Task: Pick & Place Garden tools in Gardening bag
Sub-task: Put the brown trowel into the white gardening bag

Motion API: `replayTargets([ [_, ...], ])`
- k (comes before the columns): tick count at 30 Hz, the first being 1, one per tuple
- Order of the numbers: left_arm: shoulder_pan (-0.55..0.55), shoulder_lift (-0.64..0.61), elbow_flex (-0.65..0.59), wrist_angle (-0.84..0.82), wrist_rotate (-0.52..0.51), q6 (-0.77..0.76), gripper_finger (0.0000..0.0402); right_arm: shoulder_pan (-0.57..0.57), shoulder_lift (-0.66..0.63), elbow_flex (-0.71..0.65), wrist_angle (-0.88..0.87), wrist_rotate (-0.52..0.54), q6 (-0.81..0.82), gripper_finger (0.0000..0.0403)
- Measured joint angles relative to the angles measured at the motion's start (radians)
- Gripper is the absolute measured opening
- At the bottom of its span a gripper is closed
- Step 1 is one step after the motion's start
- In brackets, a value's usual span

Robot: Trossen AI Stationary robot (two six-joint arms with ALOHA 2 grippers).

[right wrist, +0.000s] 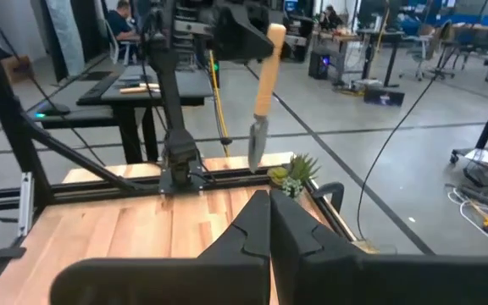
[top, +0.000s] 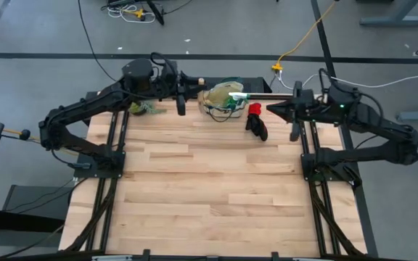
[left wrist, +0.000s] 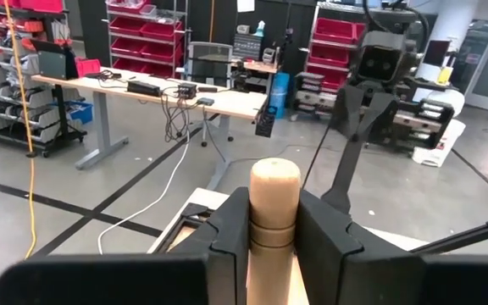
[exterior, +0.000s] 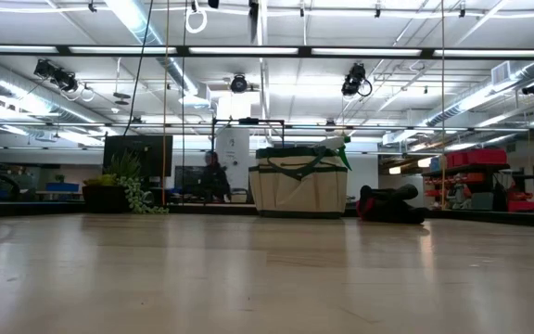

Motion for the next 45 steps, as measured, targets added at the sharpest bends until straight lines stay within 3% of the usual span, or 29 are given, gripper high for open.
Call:
replayTargets([
  [9,0.023,0.063,-0.001,0.015,0.005,0.001,0.0076,0.000,-0.034,0.000,-0.002,-0.004,-0.001,0.0000],
  [38,0.143,0.345,-0.001,0.318,0.022,0.208,0.0078,0.001,0.109,0.000,0.001,-0.007,-0.001,0.0000],
  [45,0.182,0.431,0.000,0.409,0.048,0.181,0.0077,0.001,0.132,0.000,0.002,-0.007,-0.001,0.0000],
])
